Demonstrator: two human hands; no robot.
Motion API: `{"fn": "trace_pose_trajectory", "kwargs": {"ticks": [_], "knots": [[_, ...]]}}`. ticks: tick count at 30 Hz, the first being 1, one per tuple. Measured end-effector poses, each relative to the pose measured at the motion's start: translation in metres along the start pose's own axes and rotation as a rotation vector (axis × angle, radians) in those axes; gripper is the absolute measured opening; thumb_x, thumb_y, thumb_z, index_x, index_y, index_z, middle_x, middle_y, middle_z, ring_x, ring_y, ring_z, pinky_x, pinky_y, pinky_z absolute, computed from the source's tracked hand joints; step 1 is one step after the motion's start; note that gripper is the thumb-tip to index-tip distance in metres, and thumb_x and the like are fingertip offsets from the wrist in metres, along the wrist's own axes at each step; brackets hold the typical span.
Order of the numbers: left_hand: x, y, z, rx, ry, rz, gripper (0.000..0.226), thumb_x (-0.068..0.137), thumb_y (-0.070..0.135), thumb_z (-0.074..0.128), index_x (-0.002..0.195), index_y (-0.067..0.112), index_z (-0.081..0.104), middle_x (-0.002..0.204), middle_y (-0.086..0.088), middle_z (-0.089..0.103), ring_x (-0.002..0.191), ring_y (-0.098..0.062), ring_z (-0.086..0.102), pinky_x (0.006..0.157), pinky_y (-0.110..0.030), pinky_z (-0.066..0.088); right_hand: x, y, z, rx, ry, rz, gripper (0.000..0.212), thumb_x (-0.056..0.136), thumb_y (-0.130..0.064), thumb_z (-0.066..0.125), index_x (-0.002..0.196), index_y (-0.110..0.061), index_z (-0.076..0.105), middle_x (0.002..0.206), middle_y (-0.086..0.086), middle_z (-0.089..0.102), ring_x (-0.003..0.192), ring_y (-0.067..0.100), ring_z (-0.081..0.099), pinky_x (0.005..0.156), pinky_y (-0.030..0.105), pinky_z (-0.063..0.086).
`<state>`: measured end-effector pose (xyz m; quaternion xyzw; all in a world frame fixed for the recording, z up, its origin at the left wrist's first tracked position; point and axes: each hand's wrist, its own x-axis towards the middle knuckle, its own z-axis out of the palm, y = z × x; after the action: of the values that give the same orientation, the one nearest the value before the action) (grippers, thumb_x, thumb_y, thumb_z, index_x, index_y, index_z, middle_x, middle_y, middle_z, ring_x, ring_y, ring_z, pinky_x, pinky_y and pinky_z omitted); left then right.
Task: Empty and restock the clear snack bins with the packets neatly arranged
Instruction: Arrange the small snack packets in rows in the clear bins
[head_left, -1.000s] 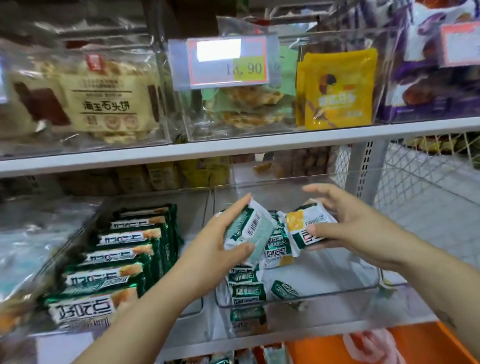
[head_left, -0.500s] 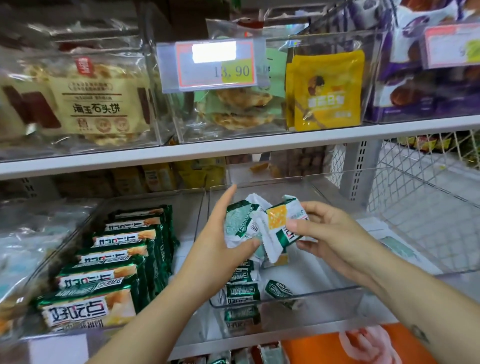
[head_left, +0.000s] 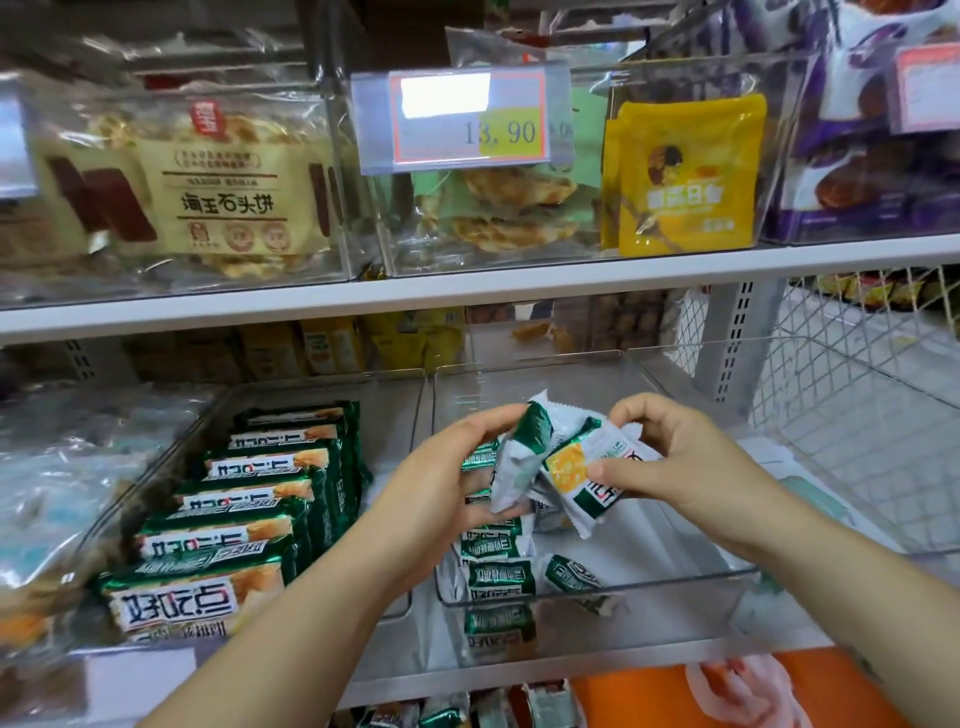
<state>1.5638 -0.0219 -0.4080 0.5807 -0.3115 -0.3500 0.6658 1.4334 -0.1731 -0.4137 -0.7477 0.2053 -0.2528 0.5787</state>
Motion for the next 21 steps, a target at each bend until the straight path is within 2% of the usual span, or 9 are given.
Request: {"fn": "trace_pose_trajectory", "kwargs": {"ticks": [3, 5, 8, 12, 14, 16, 18, 20, 21], "knots": [[-0.002, -0.001, -0.001, 0.224, 0.025, 0.056, 0.023, 0.099, 0.012, 0.047, 0.109, 0.024, 0.063, 0.106, 0.009, 0.068, 0.074, -0.001, 0.067, 0.061, -0.019, 0.053, -0.003, 0.001, 0.002, -0.121, 0.0, -0.048, 0.03, 0.069, -0.003, 0.079, 0.081, -0.02, 0.057, 0.08, 0.011, 0.071, 0.066, 0.021, 0.062, 0.074, 0.047, 0.052], [-0.002, -0.002, -0.006, 0.37, 0.012, 0.087, 0.027, 0.095, 0.014, 0.056, 0.115, 0.032, 0.057, 0.115, 0.016, 0.063, 0.076, 0.003, 0.065, 0.063, -0.017, 0.052, -0.004, 0.0, 0.001, -0.154, -0.005, -0.064, 0.031, 0.069, -0.004, 0.079, 0.083, -0.02, 0.057, 0.081, 0.009, 0.071, 0.066, 0.02, 0.061, 0.073, 0.047, 0.052], [-0.001, -0.003, -0.011, 0.404, -0.031, 0.073, 0.052, 0.09, 0.015, 0.063, 0.133, 0.038, 0.041, 0.122, 0.015, 0.058, 0.082, 0.002, 0.066, 0.068, -0.016, 0.052, -0.003, 0.0, -0.001, -0.162, -0.023, -0.075, 0.031, 0.069, -0.005, 0.08, 0.085, -0.02, 0.058, 0.079, 0.004, 0.071, 0.065, 0.019, 0.059, 0.07, 0.042, 0.051], [-0.001, -0.001, -0.012, 0.628, -0.009, 0.092, 0.06, 0.082, 0.03, 0.072, 0.134, 0.038, 0.044, 0.11, 0.01, 0.059, 0.084, -0.002, 0.06, 0.081, -0.014, 0.049, -0.001, 0.005, -0.004, -0.219, -0.048, -0.12, 0.033, 0.069, -0.008, 0.082, 0.083, -0.027, 0.059, 0.085, 0.012, 0.068, 0.063, 0.017, 0.057, 0.067, 0.033, 0.047], [0.001, -0.001, -0.013, 0.663, -0.004, 0.109, 0.047, 0.078, 0.032, 0.075, 0.122, 0.034, 0.058, 0.107, 0.012, 0.065, 0.091, -0.003, 0.064, 0.092, -0.027, 0.051, 0.0, 0.007, -0.008, -0.226, -0.032, -0.146, 0.032, 0.07, -0.006, 0.081, 0.084, -0.024, 0.058, 0.08, 0.01, 0.067, 0.061, 0.013, 0.057, 0.063, 0.026, 0.047], [0.002, 0.0, -0.015, 0.68, 0.032, 0.138, 0.025, 0.079, 0.029, 0.076, 0.101, 0.032, 0.066, 0.093, 0.011, 0.071, 0.085, -0.01, 0.067, 0.089, -0.041, 0.053, 0.001, 0.007, -0.015, -0.225, 0.023, -0.186, 0.032, 0.07, -0.005, 0.08, 0.086, -0.022, 0.057, 0.077, 0.004, 0.067, 0.06, 0.012, 0.06, 0.059, 0.022, 0.047], [0.004, 0.001, -0.02, 0.686, 0.12, 0.175, 0.021, 0.079, 0.029, 0.076, 0.096, 0.034, 0.065, 0.087, 0.008, 0.07, 0.081, -0.015, 0.067, 0.083, -0.044, 0.055, 0.0, 0.005, -0.019, -0.325, 0.114, -0.324, 0.033, 0.07, -0.005, 0.079, 0.085, -0.025, 0.057, 0.084, -0.004, 0.067, 0.073, 0.014, 0.063, 0.066, 0.023, 0.048], [0.005, 0.003, -0.023, 0.738, 0.215, 0.215, 0.034, 0.077, 0.036, 0.077, 0.105, 0.039, 0.058, 0.095, 0.012, 0.065, 0.082, -0.007, 0.064, 0.076, -0.03, 0.055, -0.001, 0.004, -0.019, -0.549, 0.172, -0.639, 0.034, 0.071, -0.001, 0.078, 0.086, -0.023, 0.057, 0.099, -0.01, 0.065, 0.094, 0.011, 0.061, 0.08, 0.021, 0.047], [0.004, 0.004, -0.024, 0.756, 0.26, 0.221, 0.044, 0.076, 0.039, 0.076, 0.111, 0.042, 0.05, 0.098, 0.013, 0.06, 0.082, -0.003, 0.061, 0.07, -0.021, 0.052, -0.002, 0.006, -0.016, -0.648, 0.158, -0.831, 0.032, 0.073, 0.0, 0.076, 0.088, -0.02, 0.057, 0.103, -0.008, 0.064, 0.101, 0.011, 0.058, 0.087, 0.021, 0.045]]}}
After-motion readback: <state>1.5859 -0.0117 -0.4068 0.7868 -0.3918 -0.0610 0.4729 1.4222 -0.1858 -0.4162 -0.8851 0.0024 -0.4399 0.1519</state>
